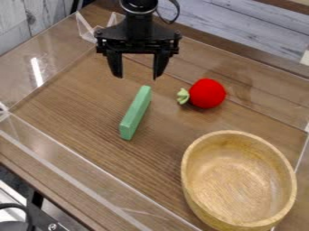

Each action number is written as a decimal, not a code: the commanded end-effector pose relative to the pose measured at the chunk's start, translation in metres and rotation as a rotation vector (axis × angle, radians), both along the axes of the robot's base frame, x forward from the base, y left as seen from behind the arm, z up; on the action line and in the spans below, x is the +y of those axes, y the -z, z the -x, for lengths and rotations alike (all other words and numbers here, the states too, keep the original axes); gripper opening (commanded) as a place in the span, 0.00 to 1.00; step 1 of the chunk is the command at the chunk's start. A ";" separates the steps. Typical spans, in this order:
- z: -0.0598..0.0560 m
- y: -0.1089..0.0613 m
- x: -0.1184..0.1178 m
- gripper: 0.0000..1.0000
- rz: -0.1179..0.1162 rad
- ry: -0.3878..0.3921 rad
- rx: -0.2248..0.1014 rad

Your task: Remove the green block from the brown bowl and put it on the table

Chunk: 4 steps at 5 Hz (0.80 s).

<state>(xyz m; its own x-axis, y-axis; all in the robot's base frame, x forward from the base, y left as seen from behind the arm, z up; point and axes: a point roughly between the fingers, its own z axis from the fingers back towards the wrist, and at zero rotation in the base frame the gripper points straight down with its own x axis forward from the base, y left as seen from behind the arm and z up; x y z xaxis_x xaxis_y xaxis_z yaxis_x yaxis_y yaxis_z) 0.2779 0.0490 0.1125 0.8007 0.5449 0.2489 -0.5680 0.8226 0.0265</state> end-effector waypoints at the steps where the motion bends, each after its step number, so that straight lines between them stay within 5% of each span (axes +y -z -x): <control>1: 0.001 -0.020 0.007 1.00 -0.010 0.045 -0.032; 2: 0.002 -0.024 0.012 1.00 -0.016 0.080 -0.021; 4: 0.005 -0.003 0.011 1.00 -0.018 -0.053 0.009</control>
<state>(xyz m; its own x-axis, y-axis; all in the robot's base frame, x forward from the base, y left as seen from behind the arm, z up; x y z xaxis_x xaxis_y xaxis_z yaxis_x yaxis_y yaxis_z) 0.2699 0.0595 0.1074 0.7791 0.5849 0.2256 -0.6101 0.7902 0.0582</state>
